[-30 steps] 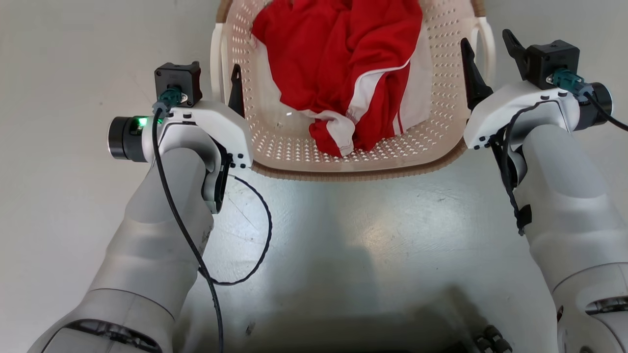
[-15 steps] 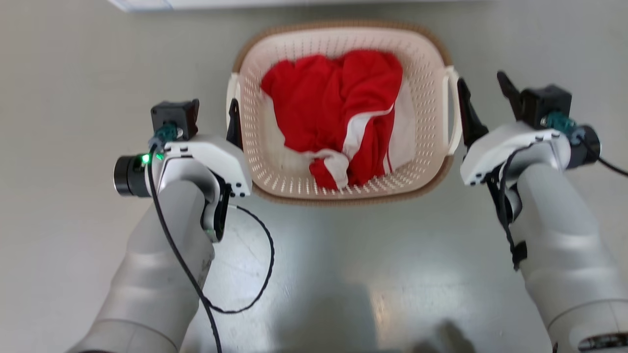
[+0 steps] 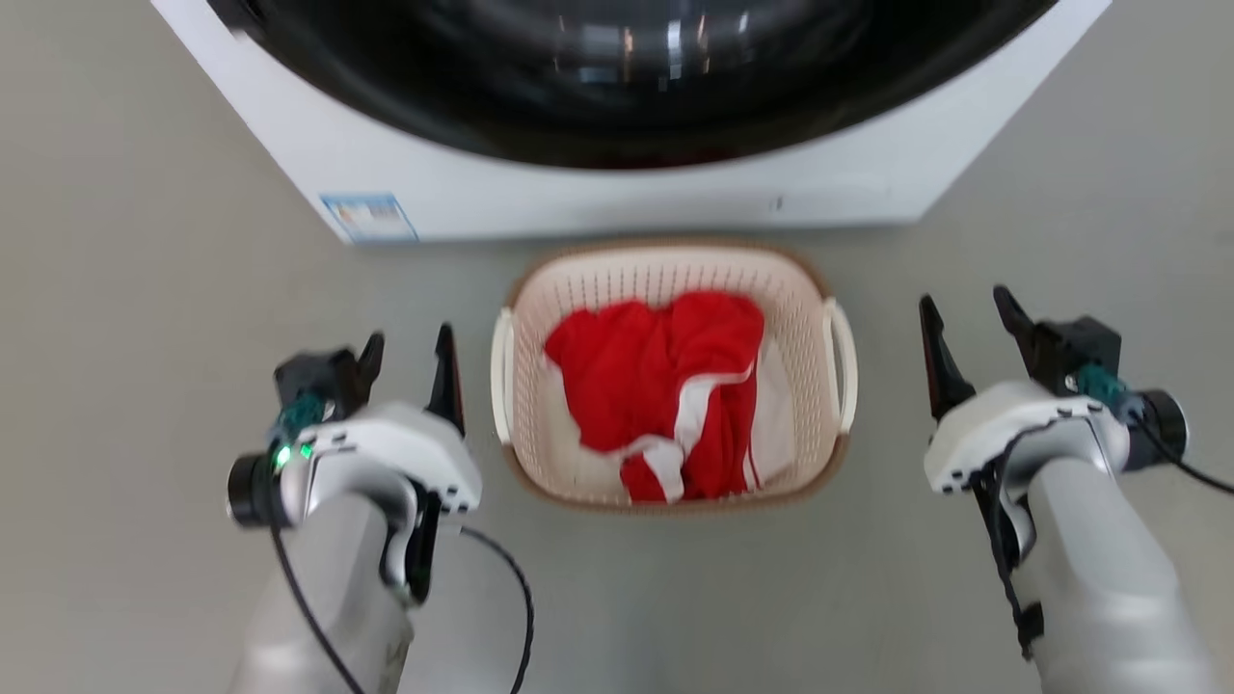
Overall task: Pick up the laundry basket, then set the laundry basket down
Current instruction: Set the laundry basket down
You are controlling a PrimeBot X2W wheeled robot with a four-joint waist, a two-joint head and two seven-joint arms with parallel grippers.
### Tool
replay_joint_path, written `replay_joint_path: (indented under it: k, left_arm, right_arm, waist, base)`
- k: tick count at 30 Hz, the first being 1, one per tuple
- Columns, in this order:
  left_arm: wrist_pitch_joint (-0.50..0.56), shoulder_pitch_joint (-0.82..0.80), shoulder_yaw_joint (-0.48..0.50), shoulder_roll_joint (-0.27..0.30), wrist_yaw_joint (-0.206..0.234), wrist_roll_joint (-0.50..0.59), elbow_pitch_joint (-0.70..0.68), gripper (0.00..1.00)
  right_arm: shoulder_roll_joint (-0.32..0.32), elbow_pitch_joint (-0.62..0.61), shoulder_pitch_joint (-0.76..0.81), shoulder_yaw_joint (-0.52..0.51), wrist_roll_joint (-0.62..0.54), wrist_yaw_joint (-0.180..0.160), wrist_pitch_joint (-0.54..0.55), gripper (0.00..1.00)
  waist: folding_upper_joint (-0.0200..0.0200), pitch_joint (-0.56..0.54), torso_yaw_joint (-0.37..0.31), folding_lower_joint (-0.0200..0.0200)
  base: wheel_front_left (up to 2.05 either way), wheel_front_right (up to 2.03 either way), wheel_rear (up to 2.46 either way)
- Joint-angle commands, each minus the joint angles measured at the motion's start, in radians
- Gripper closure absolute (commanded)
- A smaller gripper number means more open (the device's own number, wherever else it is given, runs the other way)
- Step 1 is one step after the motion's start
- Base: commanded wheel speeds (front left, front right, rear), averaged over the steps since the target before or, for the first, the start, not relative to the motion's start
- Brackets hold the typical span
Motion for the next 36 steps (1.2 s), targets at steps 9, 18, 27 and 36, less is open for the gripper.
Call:
replay_joint_path:
  k: [9,18,27,36]
  left_arm:
    - [-0.006,0.192,0.143,0.025,-0.046,0.060,-0.140,0.00]
    - [-0.006,0.313,0.213,0.027,-0.092,0.094,-0.222,0.00]
    - [-0.006,0.457,0.259,0.022,-0.132,0.100,-0.350,0.00]
    - [-0.006,0.562,0.281,0.019,-0.153,0.101,-0.447,0.00]
  right_arm:
    - [-0.007,-0.095,0.139,0.000,-0.028,0.006,-0.010,0.00]
    - [-0.016,-0.206,0.264,0.006,0.002,0.006,-0.010,0.00]
    - [-0.024,-0.368,0.431,0.012,0.031,0.006,-0.010,0.00]
    - [-0.022,-0.507,0.569,0.014,0.038,0.006,-0.010,0.00]
  waist:
    - [0.0000,-0.249,0.011,0.0000]
    - [0.0000,-0.352,0.025,0.0000]
    - [0.0000,-0.422,0.033,0.0000]
    - [0.0000,-0.446,0.037,0.0000]
  base:
    - [0.00,0.00,0.00]
    - [0.00,0.00,0.00]
    - [0.00,0.00,0.00]
    - [0.00,0.00,0.00]
